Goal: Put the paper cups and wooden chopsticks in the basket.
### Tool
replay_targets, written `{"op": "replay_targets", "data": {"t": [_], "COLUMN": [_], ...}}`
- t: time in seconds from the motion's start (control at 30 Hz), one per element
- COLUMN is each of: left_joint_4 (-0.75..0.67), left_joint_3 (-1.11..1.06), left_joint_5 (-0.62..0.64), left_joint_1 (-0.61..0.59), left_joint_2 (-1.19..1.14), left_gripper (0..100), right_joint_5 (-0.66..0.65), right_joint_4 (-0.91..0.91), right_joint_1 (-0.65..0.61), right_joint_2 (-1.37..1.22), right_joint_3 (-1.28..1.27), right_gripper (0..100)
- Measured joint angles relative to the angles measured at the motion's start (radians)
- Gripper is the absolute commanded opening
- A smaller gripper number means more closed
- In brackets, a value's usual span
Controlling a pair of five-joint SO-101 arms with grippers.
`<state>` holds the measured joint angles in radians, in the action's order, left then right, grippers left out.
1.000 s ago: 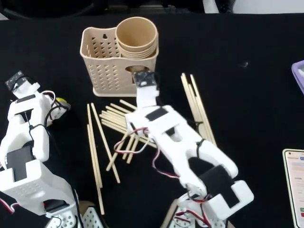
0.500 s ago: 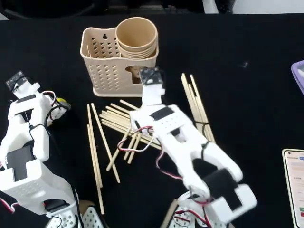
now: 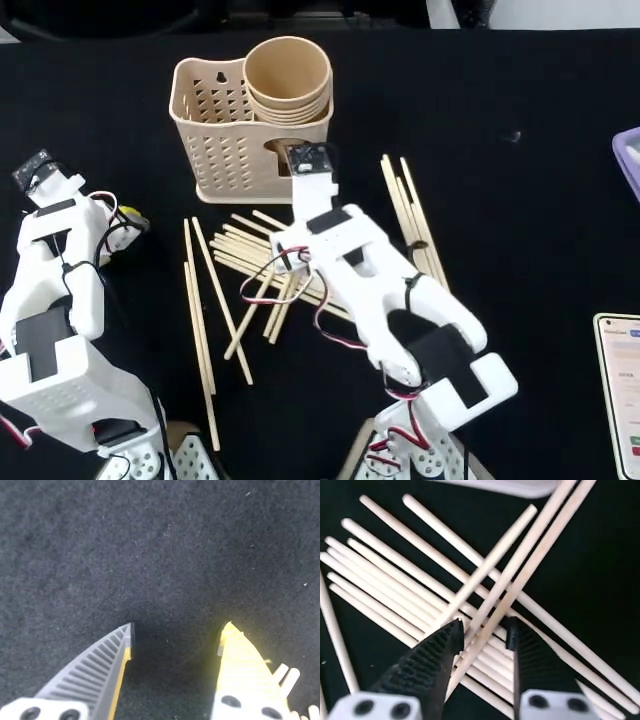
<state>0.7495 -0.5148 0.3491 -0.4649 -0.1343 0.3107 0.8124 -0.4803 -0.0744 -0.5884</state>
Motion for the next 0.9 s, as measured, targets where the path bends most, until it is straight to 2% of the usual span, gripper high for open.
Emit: {"op": "replay_targets", "data": {"t": [0.23, 0.53, 0.9], "left_joint_4": [0.000, 0.000, 0.000], "left_joint_3": [0.000, 0.000, 0.000], "left_joint_5": [0.000, 0.000, 0.000], "left_joint_1": [0.000, 0.000, 0.000], "left_joint_2": [0.000, 0.000, 0.000], "left_gripper": [29, 29, 29], "right_joint_5": [-0.077, -0.095, -0.103], "right_joint_4": [0.023, 0.043, 0.061], "right_joint_1": [0.009, 0.020, 0.160], "right_joint_2": [0.000, 0.002, 0.247], "right_joint_3": [0.005, 0.006, -0.095], "right_gripper": [4.7, 1.1, 1.5]}}
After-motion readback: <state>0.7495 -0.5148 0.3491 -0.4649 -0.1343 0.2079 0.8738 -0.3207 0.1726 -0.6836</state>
